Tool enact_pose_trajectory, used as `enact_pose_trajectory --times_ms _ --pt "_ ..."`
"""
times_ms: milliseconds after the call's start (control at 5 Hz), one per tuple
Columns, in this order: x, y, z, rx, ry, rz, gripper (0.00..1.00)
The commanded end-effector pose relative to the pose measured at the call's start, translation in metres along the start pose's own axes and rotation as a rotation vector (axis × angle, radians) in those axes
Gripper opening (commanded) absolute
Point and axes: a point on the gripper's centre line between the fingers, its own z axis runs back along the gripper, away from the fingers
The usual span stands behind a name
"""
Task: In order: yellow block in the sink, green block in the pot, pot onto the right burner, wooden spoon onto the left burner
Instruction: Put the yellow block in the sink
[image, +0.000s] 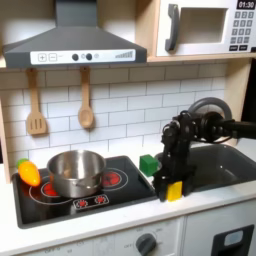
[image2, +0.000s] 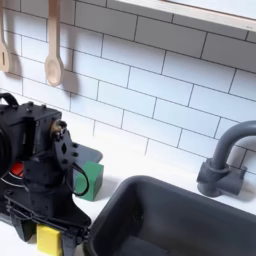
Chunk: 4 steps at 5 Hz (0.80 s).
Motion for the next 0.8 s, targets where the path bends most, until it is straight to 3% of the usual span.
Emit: enact_pose_trajectory --times_ms 0,600 --pt "0.0015 -0.0001 -0.0009 -0.055 -0.023 -0.027 1.0" --pt "0.0033 0.0021 -0.0019 -0.058 -0.03 -0.026 1.0"
